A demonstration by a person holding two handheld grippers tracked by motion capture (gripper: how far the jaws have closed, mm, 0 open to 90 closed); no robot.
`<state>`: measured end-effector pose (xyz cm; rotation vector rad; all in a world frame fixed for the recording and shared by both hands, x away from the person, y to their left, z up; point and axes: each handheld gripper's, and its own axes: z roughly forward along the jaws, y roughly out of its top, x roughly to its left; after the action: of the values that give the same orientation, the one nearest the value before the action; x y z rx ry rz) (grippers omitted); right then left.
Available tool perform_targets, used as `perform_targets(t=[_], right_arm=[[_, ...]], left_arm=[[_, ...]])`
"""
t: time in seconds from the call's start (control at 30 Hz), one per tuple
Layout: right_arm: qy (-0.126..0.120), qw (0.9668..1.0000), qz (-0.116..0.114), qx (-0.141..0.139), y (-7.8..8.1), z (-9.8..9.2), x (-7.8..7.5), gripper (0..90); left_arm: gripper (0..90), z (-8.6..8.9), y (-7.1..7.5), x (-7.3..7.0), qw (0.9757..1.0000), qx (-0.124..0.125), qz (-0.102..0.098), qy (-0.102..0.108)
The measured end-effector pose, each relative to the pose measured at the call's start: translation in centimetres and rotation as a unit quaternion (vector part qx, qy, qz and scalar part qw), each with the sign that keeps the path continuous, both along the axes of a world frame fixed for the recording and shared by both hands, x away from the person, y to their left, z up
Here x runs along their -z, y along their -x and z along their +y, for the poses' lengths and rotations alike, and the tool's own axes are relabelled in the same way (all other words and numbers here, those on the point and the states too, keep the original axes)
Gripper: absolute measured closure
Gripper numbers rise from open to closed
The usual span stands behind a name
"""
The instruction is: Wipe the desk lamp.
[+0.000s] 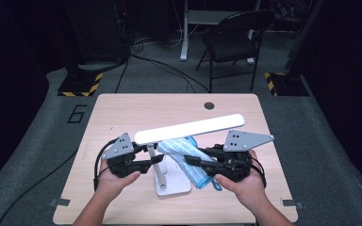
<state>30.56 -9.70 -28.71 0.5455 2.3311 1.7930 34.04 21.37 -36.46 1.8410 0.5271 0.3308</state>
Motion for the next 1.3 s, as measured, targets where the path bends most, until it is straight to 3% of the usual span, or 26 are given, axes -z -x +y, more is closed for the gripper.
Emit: perform_targets(t=[0.5, 0.7, 1.0, 1.1, 1.3], right_arm=[[0.009, 0.9999, -0.013, -0.006, 0.5, -0.3, -1.6, 72.6], [-0.002, 0.9996, -0.027, -0.013, 0.9, 0.0, -2.9, 72.7], [0.007, 0.9995, -0.021, -0.021, -0.3, 1.1, -4.8, 72.6], [-0.008, 0.9996, -0.018, -0.022, -0.9, 1.2, -5.9, 72.7], [-0.004, 0.9991, -0.04, -0.01, -1.8, 1.9, -7.7, 72.8]], left_arm=[[53.4, 0.1, 0.0, 0.0, 1.0, -0.001, 0.001, 0.0], [53.4, 0.0, 0.0, 0.0, 1.0, 0.0, -0.002, -0.004], [53.2, 0.1, -0.1, 0.0, 1.0, 0.002, 0.001, 0.003], [53.2, 0.0, -0.1, 0.0, 1.0, 0.004, 0.001, -0.002], [53.1, 0.0, -0.1, 0.0, 1.0, 0.002, 0.0, -0.004]])
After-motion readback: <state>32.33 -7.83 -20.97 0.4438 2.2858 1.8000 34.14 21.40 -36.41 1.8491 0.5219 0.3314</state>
